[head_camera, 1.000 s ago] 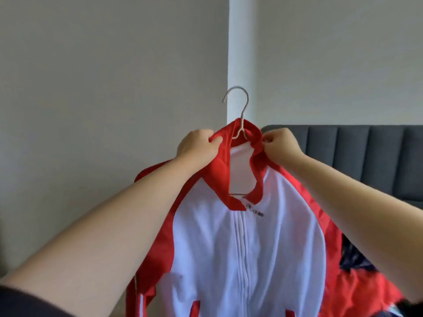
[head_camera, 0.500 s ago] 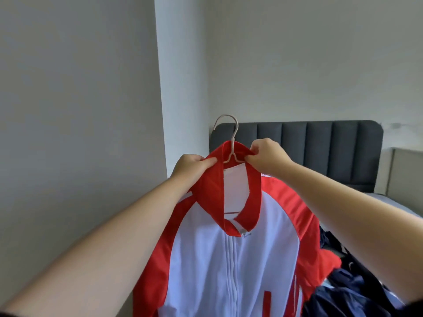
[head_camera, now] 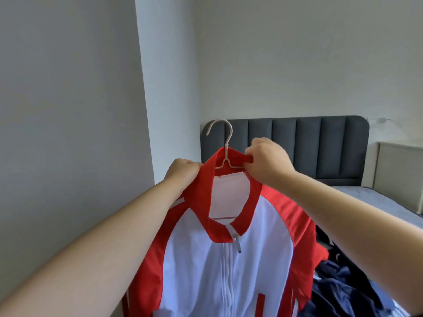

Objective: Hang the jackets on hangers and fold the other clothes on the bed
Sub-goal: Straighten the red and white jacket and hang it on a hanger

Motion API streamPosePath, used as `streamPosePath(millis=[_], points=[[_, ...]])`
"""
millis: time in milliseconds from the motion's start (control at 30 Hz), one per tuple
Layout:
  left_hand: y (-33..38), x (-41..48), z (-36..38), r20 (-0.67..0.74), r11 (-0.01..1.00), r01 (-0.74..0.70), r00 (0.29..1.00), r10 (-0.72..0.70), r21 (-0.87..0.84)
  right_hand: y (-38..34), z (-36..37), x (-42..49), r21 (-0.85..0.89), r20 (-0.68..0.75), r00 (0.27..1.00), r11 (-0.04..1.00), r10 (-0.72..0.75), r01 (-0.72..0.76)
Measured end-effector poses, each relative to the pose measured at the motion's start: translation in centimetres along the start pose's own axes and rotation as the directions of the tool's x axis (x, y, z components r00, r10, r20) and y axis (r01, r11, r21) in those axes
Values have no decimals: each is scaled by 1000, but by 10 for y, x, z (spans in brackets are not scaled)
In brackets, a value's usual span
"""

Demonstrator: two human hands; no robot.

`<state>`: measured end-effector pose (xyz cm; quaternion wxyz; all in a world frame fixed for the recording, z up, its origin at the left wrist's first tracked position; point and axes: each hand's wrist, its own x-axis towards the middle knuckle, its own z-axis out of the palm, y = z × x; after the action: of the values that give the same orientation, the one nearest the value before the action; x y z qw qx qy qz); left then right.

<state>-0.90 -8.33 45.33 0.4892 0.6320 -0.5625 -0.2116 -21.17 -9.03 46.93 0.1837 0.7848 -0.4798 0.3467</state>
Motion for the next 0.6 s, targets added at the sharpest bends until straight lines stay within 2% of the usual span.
streamPosePath(millis=[33, 100, 133, 200, 233, 300, 333, 367, 400, 467, 500, 533, 600], points=[[-1, 0, 1, -25, 999, -5, 1000, 6, 38, -4, -2, -4, -134, -78, 996, 990, -49, 39], [0, -1, 4, -84, 993, -22, 996, 32, 113, -15, -4, -13, -169, -154, 988, 985, 3, -29], [1, -2, 5, -101, 990, -30, 994, 44, 136, -20, -4, -15, -89, -170, 982, 991, 82, -98], [0, -4, 7, -110, 987, -43, 992, 60, 152, -28, -4, -16, 209, -175, 956, 957, 237, -199], [-2, -4, 6, -118, 988, -43, 991, 61, 150, -30, -4, -17, 332, -118, 962, 923, 245, -194], [-8, -4, 2, -143, 991, -32, 988, 51, 133, -33, -7, -21, 437, 126, 988, 890, 84, -131], [-11, -3, 0, -152, 993, -26, 987, 43, 118, -32, -10, -25, 474, 259, 966, 872, -1, -126], [-14, -3, -2, -158, 994, -22, 987, 38, 103, -29, -11, -27, 502, 301, 953, 857, -45, -118], [-16, -3, -3, -163, 996, -22, 986, 36, 90, -23, -12, -26, 522, 246, 969, 847, -36, -101], [-17, -5, -6, -177, 997, -22, 984, 34, 70, -3, -11, -19, 477, -9, 998, 878, 54, -43], [-17, -6, -7, -181, 998, -21, 983, 31, 54, 6, -10, -15, 433, -35, 998, 900, 60, -39], [-16, -7, -7, -182, 999, -26, 983, 32, 35, 12, -8, -12, 390, 34, 998, 919, 44, -54], [-15, -10, -7, -170, 999, -46, 984, 48, 16, 16, 2, -10, 250, 314, 949, 961, 34, -117]])
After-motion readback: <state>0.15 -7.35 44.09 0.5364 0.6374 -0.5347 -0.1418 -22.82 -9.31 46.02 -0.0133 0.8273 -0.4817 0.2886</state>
